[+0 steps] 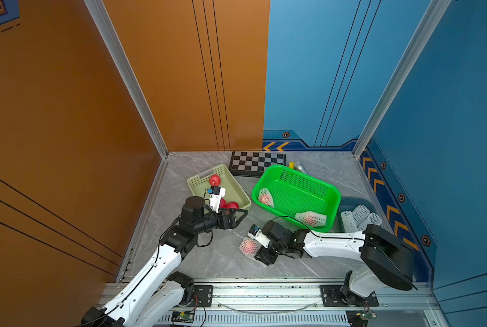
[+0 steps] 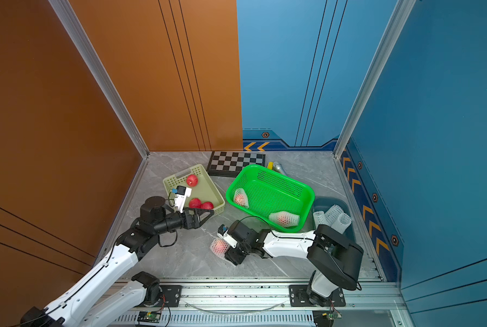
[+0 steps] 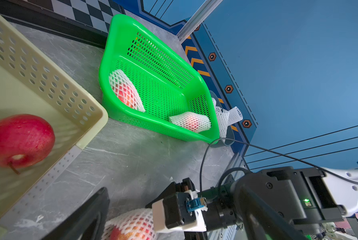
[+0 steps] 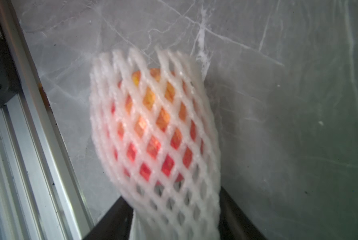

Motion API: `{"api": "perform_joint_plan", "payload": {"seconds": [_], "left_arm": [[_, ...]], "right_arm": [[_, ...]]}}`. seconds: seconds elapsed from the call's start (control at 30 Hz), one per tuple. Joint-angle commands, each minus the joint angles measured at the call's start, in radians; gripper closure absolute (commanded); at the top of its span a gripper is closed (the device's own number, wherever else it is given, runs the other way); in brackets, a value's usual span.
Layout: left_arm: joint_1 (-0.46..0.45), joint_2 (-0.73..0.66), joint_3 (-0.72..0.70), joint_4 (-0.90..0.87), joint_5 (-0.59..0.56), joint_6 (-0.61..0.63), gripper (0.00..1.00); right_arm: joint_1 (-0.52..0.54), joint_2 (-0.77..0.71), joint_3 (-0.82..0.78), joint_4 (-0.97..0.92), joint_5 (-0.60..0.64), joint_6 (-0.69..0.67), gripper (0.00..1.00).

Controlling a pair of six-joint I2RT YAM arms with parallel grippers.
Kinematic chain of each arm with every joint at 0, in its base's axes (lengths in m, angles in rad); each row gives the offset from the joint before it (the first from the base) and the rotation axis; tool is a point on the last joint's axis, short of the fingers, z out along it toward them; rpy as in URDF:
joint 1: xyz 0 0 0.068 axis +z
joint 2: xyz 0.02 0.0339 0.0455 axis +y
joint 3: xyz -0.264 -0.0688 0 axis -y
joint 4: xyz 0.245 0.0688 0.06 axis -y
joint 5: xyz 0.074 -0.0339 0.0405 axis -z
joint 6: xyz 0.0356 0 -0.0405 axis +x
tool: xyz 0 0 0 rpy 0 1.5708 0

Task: Remove foam nets from apples
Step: Pick up the apple from the center of the board.

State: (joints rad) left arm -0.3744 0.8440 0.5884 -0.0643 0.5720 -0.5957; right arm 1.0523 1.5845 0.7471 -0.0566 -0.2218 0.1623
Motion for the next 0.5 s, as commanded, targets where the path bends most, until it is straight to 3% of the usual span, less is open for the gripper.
{"api": "perform_joint_plan", "payload": {"seconds": [0.0,0.07,0.13,0.33,0.47], "left_arm": [[0.012,-0.023,-0.011,-0.015,-0.034,0.007,0.03],[0.014,-0.023,-0.01,-0.019,-0.035,0.008,0.03],[0.014,-0.022,-0.009,-0.022,-0.037,0.01,0.03],[0.02,-0.014,-0.009,-0.015,-0.037,0.01,0.03],[0.025,-0.008,-0.009,-0.006,-0.032,0.005,0.03]], "right_arm": [[0.0,0.011,-0.004,0.098,-0.055,0.003,0.6],[0.0,0.01,-0.009,0.114,-0.057,0.0,0.84],[-0.002,-0.001,-0.013,0.102,-0.05,-0.006,1.0],[-0.008,-0.183,-0.06,0.046,0.035,-0.058,1.0],[0.027,-0.381,-0.083,0.009,0.223,-0.095,1.0]]}}
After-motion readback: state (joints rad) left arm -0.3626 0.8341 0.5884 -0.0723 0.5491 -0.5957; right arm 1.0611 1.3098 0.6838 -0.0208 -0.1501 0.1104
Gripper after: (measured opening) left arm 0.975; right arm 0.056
